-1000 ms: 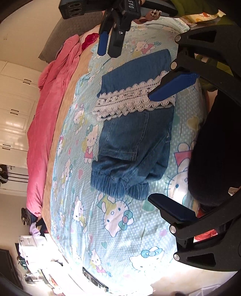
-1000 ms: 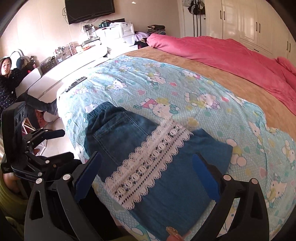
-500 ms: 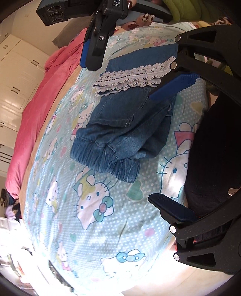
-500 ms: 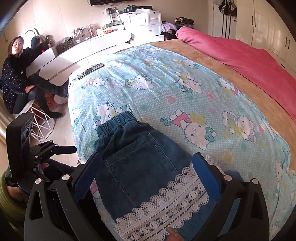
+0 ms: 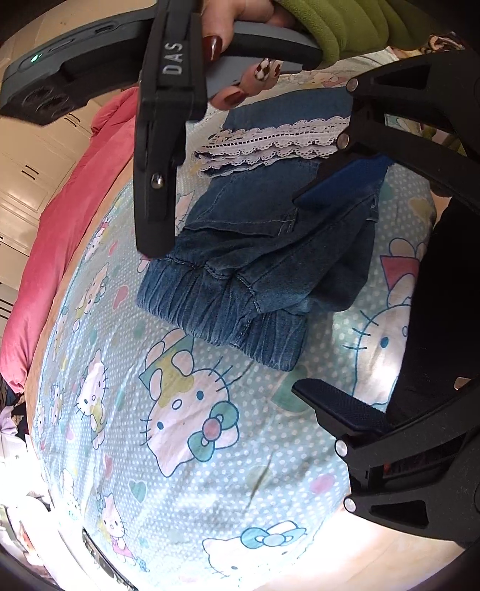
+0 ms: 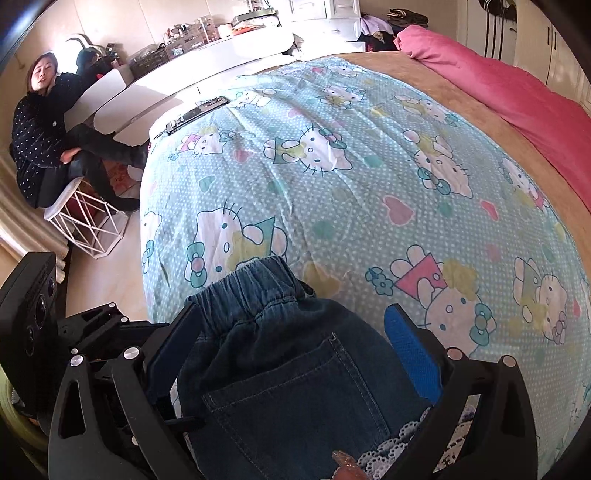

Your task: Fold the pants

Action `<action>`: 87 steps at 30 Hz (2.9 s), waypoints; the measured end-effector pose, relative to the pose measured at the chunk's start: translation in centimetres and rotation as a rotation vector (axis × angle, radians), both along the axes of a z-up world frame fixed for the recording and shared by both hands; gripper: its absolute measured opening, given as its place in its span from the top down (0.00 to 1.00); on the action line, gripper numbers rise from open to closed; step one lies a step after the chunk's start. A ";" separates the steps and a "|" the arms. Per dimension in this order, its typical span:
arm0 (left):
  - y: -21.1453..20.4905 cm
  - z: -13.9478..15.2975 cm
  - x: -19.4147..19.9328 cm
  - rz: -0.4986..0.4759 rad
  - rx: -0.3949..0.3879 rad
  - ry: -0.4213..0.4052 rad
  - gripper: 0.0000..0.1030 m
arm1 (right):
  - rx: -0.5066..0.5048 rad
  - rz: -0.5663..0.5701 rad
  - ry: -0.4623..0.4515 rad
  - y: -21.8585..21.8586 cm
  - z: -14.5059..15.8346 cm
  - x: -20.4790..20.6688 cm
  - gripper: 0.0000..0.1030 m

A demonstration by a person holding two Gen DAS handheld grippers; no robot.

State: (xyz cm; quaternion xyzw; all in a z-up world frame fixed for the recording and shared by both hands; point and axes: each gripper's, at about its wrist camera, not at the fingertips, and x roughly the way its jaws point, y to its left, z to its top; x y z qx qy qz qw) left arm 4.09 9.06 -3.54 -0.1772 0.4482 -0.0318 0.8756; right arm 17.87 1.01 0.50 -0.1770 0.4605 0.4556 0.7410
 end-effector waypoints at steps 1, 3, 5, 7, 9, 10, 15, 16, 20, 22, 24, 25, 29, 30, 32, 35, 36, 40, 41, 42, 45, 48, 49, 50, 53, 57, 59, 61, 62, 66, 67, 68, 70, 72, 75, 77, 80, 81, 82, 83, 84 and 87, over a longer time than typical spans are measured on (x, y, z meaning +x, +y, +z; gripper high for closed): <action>-0.1 -0.2 0.2 -0.008 -0.005 0.002 0.30 | -0.003 0.009 0.008 0.3 -0.3 0.2 0.05; -0.1 -0.5 0.4 -0.014 0.001 0.012 0.32 | -0.015 0.021 0.034 0.9 -1.0 0.6 0.05; -0.1 -0.8 0.6 -0.019 0.011 0.019 0.36 | -0.017 0.028 0.062 1.4 -1.8 0.9 0.06; 0.0 -0.9 0.9 -0.019 0.006 0.019 0.36 | -0.017 0.044 0.087 1.8 -2.5 1.0 0.11; -0.1 -1.0 1.0 -0.023 0.013 0.019 0.37 | -0.006 0.066 0.117 2.3 -3.1 1.0 0.19; -0.1 -1.1 1.0 -0.023 0.015 0.019 0.37 | 0.001 0.069 0.131 2.5 -3.4 1.1 0.21; 0.1 -1.3 1.5 -0.018 0.011 0.021 0.37 | 0.044 0.093 0.186 2.5 -4.3 1.0 0.53; 0.1 -1.2 1.4 -0.017 0.012 0.021 0.37 | 0.057 0.093 0.185 2.2 -4.0 1.0 0.61; -0.1 -0.6 1.0 -0.024 0.004 0.006 0.37 | 0.156 0.089 0.208 -1.0 -1.8 1.2 0.70; -0.3 -0.1 0.6 -0.033 -0.016 -0.003 0.36 | 0.208 0.075 0.222 -2.7 -0.7 1.4 0.70; -0.7 0.4 0.4 -0.045 -0.037 -0.015 0.35 | 0.260 0.068 0.225 -5.0 0.5 1.2 0.70; -1.0 0.7 0.3 -0.055 -0.043 -0.023 0.32 | 0.282 0.064 0.223 -6.0 1.1 1.0 0.70; -2.3 1.9 0.4 -0.110 -0.127 -0.061 0.21 | 0.363 0.051 0.199 -10.7 3.4 0.2 0.70; -2.7 2.0 0.6 -0.124 -0.155 -0.063 0.20 | 0.379 0.044 0.188 -12.0 3.9 -0.1 0.70; -3.8 2.1 1.2 -0.156 -0.210 -0.064 0.19 | 0.402 0.020 0.171 -14.4 4.6 -0.4 0.70; -6.2 2.6 2.1 -0.212 -0.243 -0.076 0.19 | 0.421 -0.011 0.157 -17.0 4.7 -0.5 0.70; -6.9 2.7 2.5 -0.226 -0.251 -0.079 0.19 | 0.427 -0.030 0.153 -18.1 4.6 -0.5 0.69; -9.9 3.4 3.0 -0.303 -0.297 -0.109 0.20 | 0.441 -0.135 0.138 -22.1 3.5 -0.6 0.51; -11.0 3.7 2.7 -0.343 -0.297 -0.119 0.20 | 0.448 -0.164 0.134 -23.4 3.2 -0.7 0.51; -11.9 3.8 2.6 -0.380 -0.292 -0.123 0.20 | 0.442 -0.210 0.129 -24.9 2.7 -0.9 0.48; -14.6 3.3 2.1 -0.467 -0.269 -0.107 0.20 | 0.427 -0.328 0.169 -28.3 0.2 -1.5 0.44; -16.8 2.1 2.1 -0.527 -0.245 -0.068 0.20 | 0.382 -0.410 0.199 -29.8 -1.9 -2.6 0.41; -17.3 1.7 2.0 -0.539 -0.228 -0.057 0.19 | 0.379 -0.425 0.208 -30.0 -2.4 -3.0 0.39; -17.9 1.5 1.8 -0.550 -0.200 -0.051 0.19 | 0.375 -0.436 0.212 -30.3 -2.6 -3.4 0.37; -18.7 1.1 1.4 -0.563 -0.152 -0.047 0.18 | 0.352 -0.471 0.227 -29.8 -3.0 -3.9 0.28; -18.7 1.0 1.6 -0.547 -0.153 -0.038 0.17 | 0.321 -0.474 0.227 -28.5 -2.2 -3.8 0.20; -18.8 0.7 1.3 -0.542 -0.141 -0.033 0.16 | 0.301 -0.484 0.200 -28.1 -1.5 -3.8 0.20; -19.3 0.8 0.9 -0.555 -0.129 -0.037 0.14 | 0.293 -0.491 0.172 -27.8 -0.8 -3.8 0.20; -19.3 0.9 0.6 -0.560 -0.123 -0.042 0.14 | 0.290 -0.491 0.161 -27.8 -0.6 -3.9 0.20; -18.3 1.9 -0.4 -0.545 -0.129 -0.074 0.14 | 0.268 -0.504 0.132 -28.1 0.0 -3.8 0.20; -18.0 2.3 -0.6 -0.537 -0.124 -0.087 0.13 | 0.269 -0.509 0.131 -28.3 0.0 -3.8 0.20; -17.4 2.9 -0.8 -0.527 -0.114 -0.105 0.12 | 0.270 -0.514 0.129 -28.4 0.2 -3.9 0.20; -16.4 3.8 -1.1 -0.497 -0.094 -0.130 0.09 | 0.274 -0.522 0.117 -28.7 0.6 -4.0 0.20; -15.0 4.7 -1.1 -0.450 -0.078 -0.148 0.09 | 0.279 -0.519 0.112 -28.8 1.0 -4.1 0.20; -12.6 5.5 -0.8 -0.356 -0.035 -0.166 0.09 | 0.272 -0.522 0.102 -28.7 1.6 -4.4 0.20; -10.9 5.8 -0.3 -0.291 0.006 -0.167 0.09 | 0.284 -0.520 0.094 -28.8 2.2 -4.8 0.20; -9.5 6.2 0.5 -0.250 0.023 -0.167 0.09 | 0.291 -0.519 0.083 -29.1 2.6 -5.3 0.20; -9.2 6.2 0.8 -0.243 0.027 -0.163 0.09 | 0.292 -0.521 0.088 -29.3 2.6 -5.4 0.20; -9.2 6.1 1.4 -0.244 0.033 -0.157 0.09 | 0.291 -0.526 0.096 -29.4 2.3 -5.3 0.20; -9.2 6.0 1.8 -0.245 0.039 -0.153 0.09 | 0.289 -0.529 0.103 -29.5 2.1 -5.2 0.20; -9.5 5.8 2.5 -0.245 0.050 -0.143 0.09 | 0.286 -0.534 0.120 -29.6 1.6 -5.0 0.20; -10.2 4.7 4.4 -0.255 0.035 -0.110 0.09 | 0.303 -0.547 0.199 -29.3 0.0 -4.6 0.20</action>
